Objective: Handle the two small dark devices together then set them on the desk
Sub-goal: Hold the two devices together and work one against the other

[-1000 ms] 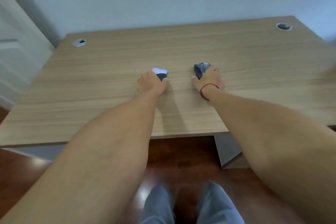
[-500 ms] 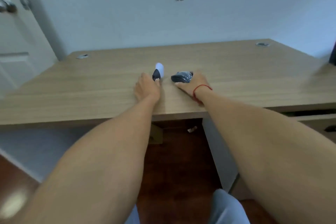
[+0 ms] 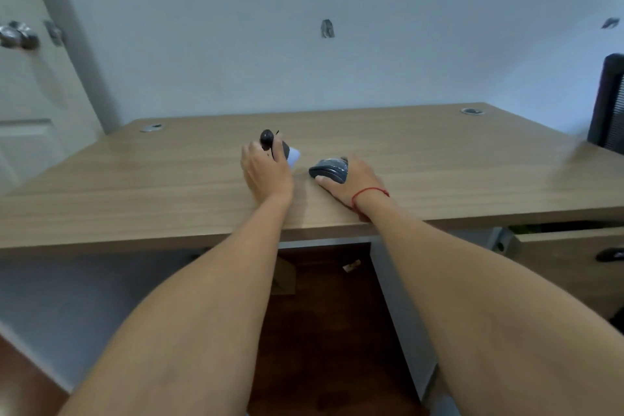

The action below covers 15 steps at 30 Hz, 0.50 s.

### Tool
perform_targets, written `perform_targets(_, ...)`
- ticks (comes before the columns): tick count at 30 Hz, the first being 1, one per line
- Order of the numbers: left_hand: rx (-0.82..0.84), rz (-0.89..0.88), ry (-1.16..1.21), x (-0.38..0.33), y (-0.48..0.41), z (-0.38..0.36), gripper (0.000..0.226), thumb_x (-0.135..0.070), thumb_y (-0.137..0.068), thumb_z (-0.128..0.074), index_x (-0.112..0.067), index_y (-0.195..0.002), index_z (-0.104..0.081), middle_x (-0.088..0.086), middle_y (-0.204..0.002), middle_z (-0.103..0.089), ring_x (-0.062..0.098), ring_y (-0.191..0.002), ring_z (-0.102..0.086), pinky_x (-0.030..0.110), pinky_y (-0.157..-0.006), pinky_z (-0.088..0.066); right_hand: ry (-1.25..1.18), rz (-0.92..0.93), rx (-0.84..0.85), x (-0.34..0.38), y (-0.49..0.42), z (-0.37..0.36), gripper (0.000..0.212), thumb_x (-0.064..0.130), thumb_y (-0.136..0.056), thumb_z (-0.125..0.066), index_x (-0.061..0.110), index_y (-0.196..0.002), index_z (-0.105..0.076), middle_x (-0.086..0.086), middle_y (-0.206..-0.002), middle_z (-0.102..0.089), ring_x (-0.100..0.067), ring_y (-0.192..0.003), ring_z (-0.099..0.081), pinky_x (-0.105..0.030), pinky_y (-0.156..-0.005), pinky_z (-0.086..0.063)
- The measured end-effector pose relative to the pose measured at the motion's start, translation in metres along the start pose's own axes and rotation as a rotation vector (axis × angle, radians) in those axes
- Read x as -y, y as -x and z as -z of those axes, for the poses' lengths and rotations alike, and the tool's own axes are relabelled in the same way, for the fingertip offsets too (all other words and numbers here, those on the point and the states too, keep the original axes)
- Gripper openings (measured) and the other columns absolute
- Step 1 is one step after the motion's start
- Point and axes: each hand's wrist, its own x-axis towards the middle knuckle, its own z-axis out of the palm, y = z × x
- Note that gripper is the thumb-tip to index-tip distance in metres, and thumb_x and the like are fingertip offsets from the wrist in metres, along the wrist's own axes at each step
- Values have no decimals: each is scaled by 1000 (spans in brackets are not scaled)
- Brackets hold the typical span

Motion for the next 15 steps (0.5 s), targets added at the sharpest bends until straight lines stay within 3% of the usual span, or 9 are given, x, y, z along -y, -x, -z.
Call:
perform_targets(5,-23,17,173,3,-2,-2,33,-37,-94,-52,-5,-86,-58,4,-84,-59,20,-83,-54,26,-72,-39,14,82,-8,-2,1,-1,50,55,-77,-69,21,-113,-62,-3,-113,-67,-27,-107,-61,-44,-94,-51)
perform_targets(10,42,-41,208,3,1,-1,30,-36,-88,-62,-6,-87,-64,7,-86,-70,15,-79,-61,15,-69,-40,-3,66,-2,-1,0,-2,54,53,-75,-73,17,-114,-61,-4,-111,-68,-26,-104,-63,-44,-93,-52)
perform_targets(15,136,-158,187,-4,10,-3,34,-42,-84,-66,-10,-94,-66,3,-84,-71,18,-83,-68,32,-78,-56,4,52,2,1,0,-3,54,52,-78,-70,17,-117,-59,-5,-111,-68,-27,-101,-63,-45,-92,-52)
